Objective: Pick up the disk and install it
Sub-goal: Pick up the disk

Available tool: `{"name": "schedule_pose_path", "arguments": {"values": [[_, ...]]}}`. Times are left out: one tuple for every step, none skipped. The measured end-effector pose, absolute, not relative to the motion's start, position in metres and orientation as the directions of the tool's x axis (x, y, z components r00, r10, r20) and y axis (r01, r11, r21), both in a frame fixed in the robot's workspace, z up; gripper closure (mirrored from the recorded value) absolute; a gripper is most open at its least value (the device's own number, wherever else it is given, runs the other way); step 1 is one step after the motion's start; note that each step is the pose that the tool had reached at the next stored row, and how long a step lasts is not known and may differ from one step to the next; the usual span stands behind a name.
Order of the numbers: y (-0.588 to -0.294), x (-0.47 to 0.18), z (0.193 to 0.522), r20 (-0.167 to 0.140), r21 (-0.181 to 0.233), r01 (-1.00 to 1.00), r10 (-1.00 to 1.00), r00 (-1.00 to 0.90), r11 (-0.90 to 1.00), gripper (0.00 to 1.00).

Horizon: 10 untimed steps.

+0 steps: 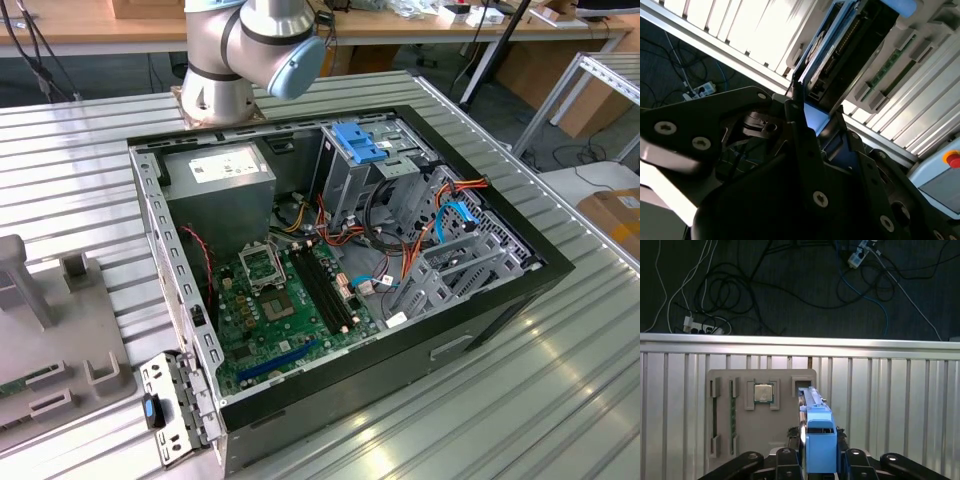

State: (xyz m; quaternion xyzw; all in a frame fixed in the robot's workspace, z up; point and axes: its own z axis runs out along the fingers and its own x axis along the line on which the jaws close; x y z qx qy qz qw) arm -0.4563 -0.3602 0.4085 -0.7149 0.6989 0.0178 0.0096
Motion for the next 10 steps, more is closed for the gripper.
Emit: {"name": "schedule_pose_path", "arguments": {"values": [[-0.360, -0.456, 0.409, -0.039, 0.011, -1.000, -0.999, 0.022, -0.023, 0.64], [-0.360, -0.456, 0.409, -0.039, 0.011, -1.000, -0.999, 0.022, -0.023, 0.64], [-0.360, -0.456, 0.409, -0.039, 0.011, -1.000, -0.999, 0.023, -0.023, 0.64], [-0.360, -0.456, 0.409, -0.039, 0.012, -1.000, -0.999, 0.023, -0.023, 0.64], [-0.360, -0.456, 0.410, -0.039, 0.011, -1.000, -0.999, 0.023, -0.023, 0.64], [-0.360, -0.456, 0.412, -0.039, 0.012, -1.000, -0.999, 0.022, -0.023, 0.64], [-0.360, -0.456, 0.414, -0.039, 0.011, -1.000, -0.999, 0.022, -0.023, 0.64], [-0.360, -0.456, 0.416, -0.039, 0.011, -1.000, -0.999, 0.022, -0.023, 0.64], [-0.360, -0.456, 0.421, -0.039, 0.011, -1.000, -0.999, 0.022, -0.023, 0.64], [-0.360, -0.456, 0.423, -0.039, 0.011, -1.000, -0.999, 0.022, -0.023, 0.64]]}}
